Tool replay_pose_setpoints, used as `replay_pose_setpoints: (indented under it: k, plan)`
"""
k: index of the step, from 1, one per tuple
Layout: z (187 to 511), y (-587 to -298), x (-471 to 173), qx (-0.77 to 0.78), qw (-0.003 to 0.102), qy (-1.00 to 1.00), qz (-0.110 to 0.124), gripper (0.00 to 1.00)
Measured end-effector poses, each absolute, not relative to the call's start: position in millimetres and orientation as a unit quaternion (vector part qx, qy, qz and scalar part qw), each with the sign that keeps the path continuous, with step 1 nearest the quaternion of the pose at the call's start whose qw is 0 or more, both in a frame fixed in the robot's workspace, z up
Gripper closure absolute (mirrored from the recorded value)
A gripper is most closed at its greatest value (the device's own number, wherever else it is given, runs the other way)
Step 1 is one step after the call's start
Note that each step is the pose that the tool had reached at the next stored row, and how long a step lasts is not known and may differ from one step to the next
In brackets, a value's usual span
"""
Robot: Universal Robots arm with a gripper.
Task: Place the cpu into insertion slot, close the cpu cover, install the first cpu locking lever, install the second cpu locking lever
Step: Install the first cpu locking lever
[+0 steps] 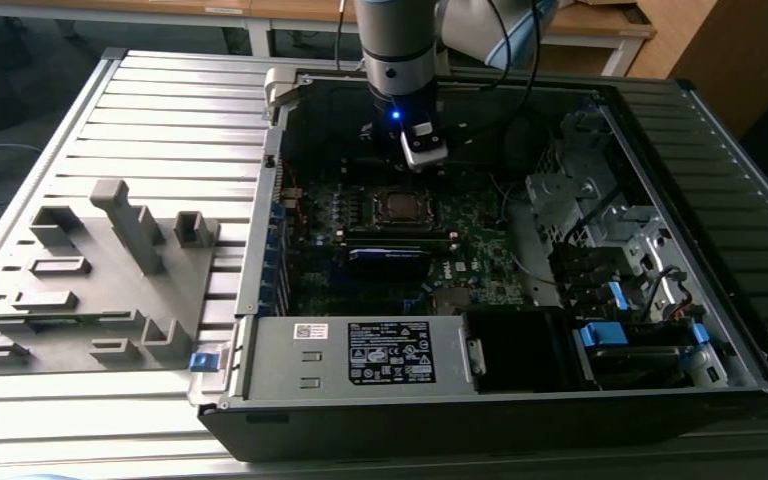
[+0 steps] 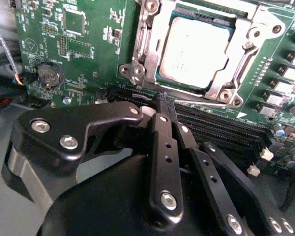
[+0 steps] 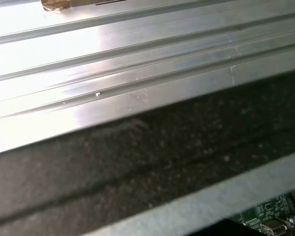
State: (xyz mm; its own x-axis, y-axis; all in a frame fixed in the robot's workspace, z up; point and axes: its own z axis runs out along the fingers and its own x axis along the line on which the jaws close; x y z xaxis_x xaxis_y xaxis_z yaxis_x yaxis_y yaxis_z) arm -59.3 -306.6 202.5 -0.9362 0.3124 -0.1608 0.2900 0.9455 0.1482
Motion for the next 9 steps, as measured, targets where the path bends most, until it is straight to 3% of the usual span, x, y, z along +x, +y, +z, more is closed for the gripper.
replay_pose_setpoints:
  k: [9]
  plan:
    - [202.9, -306.7, -59.5, 0.153, 0.091, 0.982, 0.062, 0.89]
